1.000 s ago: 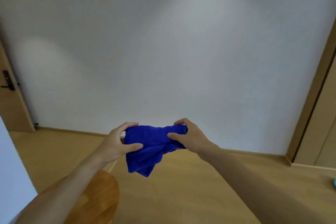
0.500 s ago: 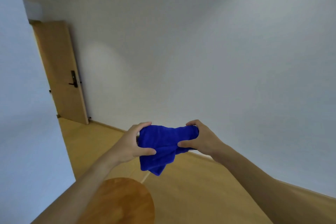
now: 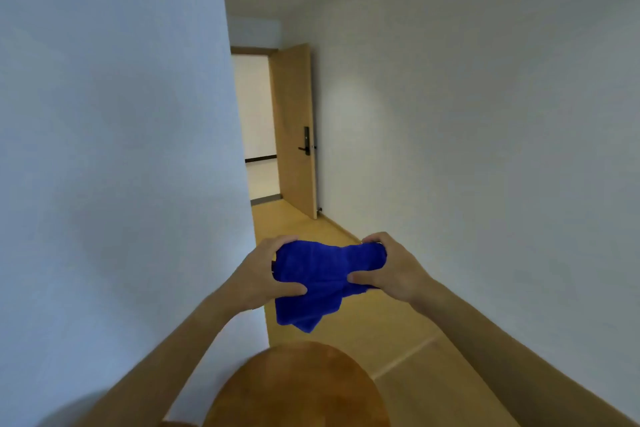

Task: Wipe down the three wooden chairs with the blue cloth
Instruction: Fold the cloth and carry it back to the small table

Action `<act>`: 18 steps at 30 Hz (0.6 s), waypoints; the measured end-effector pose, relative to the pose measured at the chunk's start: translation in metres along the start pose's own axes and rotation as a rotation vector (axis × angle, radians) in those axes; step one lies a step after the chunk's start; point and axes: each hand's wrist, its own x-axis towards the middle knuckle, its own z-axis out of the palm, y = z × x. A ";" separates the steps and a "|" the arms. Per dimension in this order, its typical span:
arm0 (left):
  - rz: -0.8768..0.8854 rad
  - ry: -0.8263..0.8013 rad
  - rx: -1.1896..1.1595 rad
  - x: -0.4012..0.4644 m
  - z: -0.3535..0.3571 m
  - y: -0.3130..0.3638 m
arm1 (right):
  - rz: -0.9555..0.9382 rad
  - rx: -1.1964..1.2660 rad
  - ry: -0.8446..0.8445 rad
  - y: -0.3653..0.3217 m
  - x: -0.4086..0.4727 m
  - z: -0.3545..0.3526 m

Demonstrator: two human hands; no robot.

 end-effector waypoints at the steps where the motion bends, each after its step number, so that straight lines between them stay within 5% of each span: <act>1: -0.018 0.023 0.001 0.005 0.000 -0.001 | -0.018 0.006 -0.030 0.002 0.016 -0.002; 18: -0.369 0.335 0.156 0.021 0.006 -0.055 | -0.254 -0.019 -0.502 0.027 0.151 0.050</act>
